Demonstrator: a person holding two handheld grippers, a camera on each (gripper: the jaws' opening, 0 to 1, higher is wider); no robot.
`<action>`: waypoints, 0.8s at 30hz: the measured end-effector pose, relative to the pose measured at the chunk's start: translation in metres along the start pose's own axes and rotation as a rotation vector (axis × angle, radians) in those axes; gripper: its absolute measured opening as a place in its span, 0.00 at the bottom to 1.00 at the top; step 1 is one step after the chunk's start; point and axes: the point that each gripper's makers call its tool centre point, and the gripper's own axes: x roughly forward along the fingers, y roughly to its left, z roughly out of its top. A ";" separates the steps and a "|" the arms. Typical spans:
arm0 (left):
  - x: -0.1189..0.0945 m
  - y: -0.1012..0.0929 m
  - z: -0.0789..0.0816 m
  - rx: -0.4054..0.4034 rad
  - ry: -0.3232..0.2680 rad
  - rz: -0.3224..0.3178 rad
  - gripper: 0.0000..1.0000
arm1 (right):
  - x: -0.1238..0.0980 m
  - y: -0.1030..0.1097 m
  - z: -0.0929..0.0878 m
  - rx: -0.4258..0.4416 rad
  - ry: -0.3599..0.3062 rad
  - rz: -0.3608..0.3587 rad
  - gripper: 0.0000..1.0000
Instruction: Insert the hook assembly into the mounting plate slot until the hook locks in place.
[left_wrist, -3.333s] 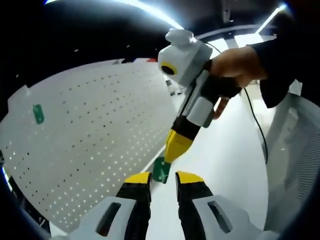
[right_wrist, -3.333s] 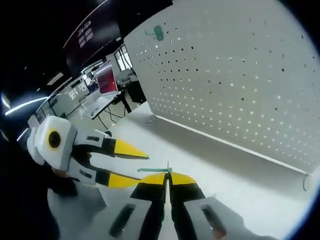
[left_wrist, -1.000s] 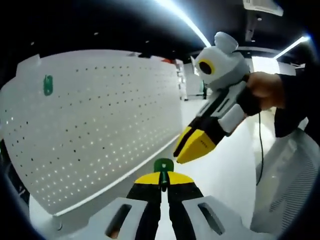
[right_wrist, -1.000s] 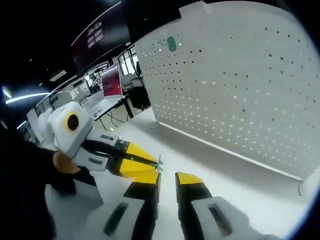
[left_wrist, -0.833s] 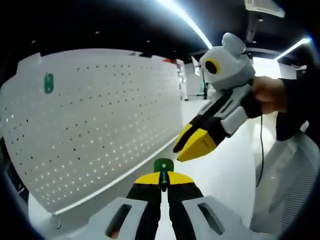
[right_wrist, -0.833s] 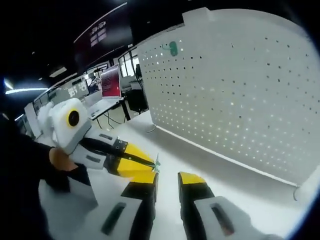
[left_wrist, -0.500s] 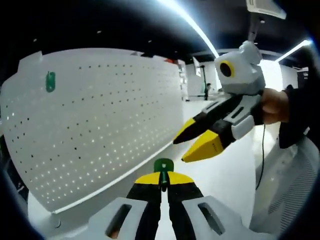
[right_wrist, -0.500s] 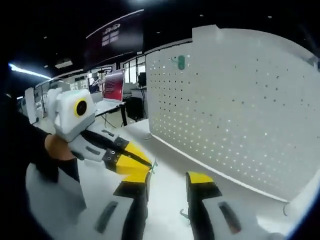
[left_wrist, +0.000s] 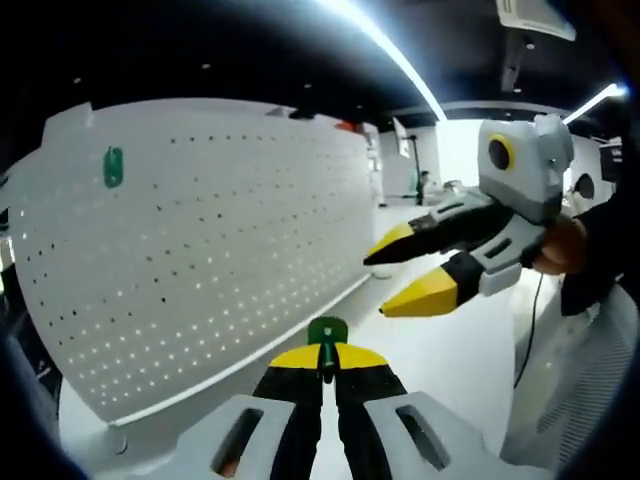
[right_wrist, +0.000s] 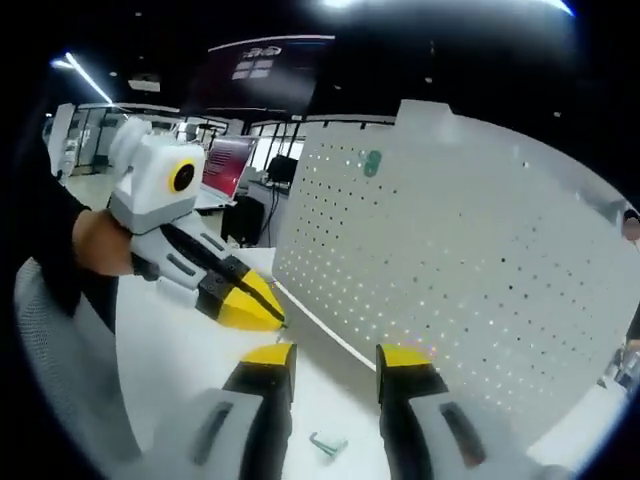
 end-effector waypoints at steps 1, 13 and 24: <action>-0.001 0.001 0.001 0.001 -0.002 0.004 0.03 | -0.001 0.000 0.001 0.000 -0.009 -0.004 0.30; -0.016 0.019 0.021 0.014 -0.029 0.086 0.03 | -0.012 -0.009 -0.002 0.053 -0.049 -0.039 0.29; -0.039 0.078 0.049 -0.015 -0.078 0.233 0.03 | -0.015 -0.014 0.006 0.077 -0.088 -0.052 0.30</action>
